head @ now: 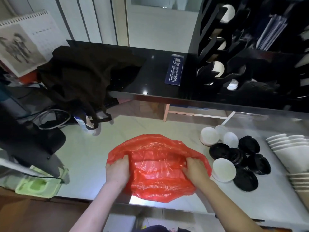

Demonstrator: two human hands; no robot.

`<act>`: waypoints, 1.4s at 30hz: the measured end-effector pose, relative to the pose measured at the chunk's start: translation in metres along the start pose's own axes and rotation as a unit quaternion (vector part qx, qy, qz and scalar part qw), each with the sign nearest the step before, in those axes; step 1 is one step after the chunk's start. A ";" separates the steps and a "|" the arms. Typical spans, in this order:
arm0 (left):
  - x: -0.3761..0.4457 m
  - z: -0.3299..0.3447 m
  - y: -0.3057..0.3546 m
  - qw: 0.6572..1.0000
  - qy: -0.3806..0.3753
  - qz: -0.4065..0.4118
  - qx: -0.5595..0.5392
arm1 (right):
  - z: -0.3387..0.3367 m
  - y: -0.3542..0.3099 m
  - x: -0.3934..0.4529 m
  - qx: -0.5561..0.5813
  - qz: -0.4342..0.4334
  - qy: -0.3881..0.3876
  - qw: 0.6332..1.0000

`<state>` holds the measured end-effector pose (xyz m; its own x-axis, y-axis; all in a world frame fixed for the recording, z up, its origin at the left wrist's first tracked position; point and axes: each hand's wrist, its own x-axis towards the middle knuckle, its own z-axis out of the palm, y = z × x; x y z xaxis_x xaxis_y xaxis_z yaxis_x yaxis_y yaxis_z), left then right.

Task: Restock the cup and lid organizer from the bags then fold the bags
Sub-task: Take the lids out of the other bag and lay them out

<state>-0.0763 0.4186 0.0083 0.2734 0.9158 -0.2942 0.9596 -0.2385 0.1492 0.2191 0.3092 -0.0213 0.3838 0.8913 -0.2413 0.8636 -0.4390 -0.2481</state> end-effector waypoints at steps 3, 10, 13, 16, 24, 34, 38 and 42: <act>-0.001 -0.005 0.005 1.000 0.016 -0.005 -0.014 | -0.003 -0.004 -0.005 0.107 -0.032 0.003 0.994; -0.002 0.010 -0.008 0.997 -0.062 -0.030 0.019 | -0.003 -0.007 -0.016 0.154 -0.047 -0.024 0.987; -0.002 0.016 -0.013 0.995 -0.088 -0.049 0.014 | -0.003 -0.007 -0.019 0.072 -0.056 -0.054 0.994; -0.010 0.015 -0.011 0.994 -0.094 -0.049 0.025 | -0.001 -0.005 -0.023 0.031 -0.044 -0.069 0.996; -0.028 0.006 -0.001 0.998 -0.036 -0.036 0.024 | -0.010 0.004 -0.035 0.029 -0.103 -0.060 0.992; -0.060 -0.018 0.025 0.997 0.064 -0.020 0.037 | -0.035 0.048 -0.087 0.113 -0.096 0.282 0.948; -0.075 -0.031 0.035 0.997 0.077 0.010 0.027 | -0.040 0.071 -0.104 0.083 -0.008 0.308 0.948; -0.096 -0.054 0.056 0.994 0.098 0.034 -0.015 | -0.051 0.089 -0.118 0.149 0.084 0.195 0.966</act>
<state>-0.0522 0.3350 0.0959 0.3173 0.9438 -0.0923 0.9358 -0.2959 0.1918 0.2672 0.1705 0.0325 0.6539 0.7545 0.0567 0.6692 -0.5417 -0.5087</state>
